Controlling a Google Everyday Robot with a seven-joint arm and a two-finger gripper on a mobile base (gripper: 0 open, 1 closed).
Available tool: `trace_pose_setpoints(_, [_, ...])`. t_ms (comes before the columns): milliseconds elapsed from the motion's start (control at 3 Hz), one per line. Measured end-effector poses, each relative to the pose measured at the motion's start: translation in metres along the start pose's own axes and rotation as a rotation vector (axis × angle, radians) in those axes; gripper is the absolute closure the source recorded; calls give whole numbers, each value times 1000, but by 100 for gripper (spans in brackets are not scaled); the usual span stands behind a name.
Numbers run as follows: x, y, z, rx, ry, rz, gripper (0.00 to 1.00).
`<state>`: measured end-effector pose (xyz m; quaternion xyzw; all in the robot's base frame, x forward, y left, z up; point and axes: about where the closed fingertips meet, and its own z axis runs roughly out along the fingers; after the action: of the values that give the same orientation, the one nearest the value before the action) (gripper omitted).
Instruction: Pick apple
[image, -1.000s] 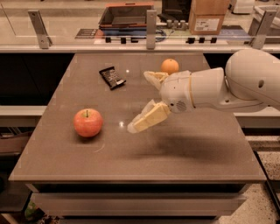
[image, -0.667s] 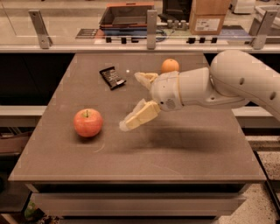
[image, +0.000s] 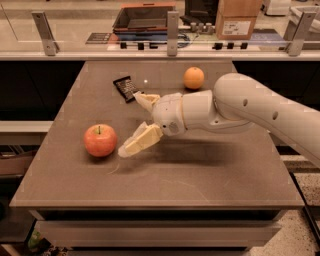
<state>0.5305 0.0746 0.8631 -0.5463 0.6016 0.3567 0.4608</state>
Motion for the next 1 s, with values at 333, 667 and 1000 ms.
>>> trace_pose_setpoints(333, [-2, 11, 17, -8, -30, 5, 0])
trace_pose_setpoints(667, [-7, 22, 29, -10, -57, 8, 0])
trace_pose_setpoints(1000, [-9, 30, 41, -11, -83, 17, 0])
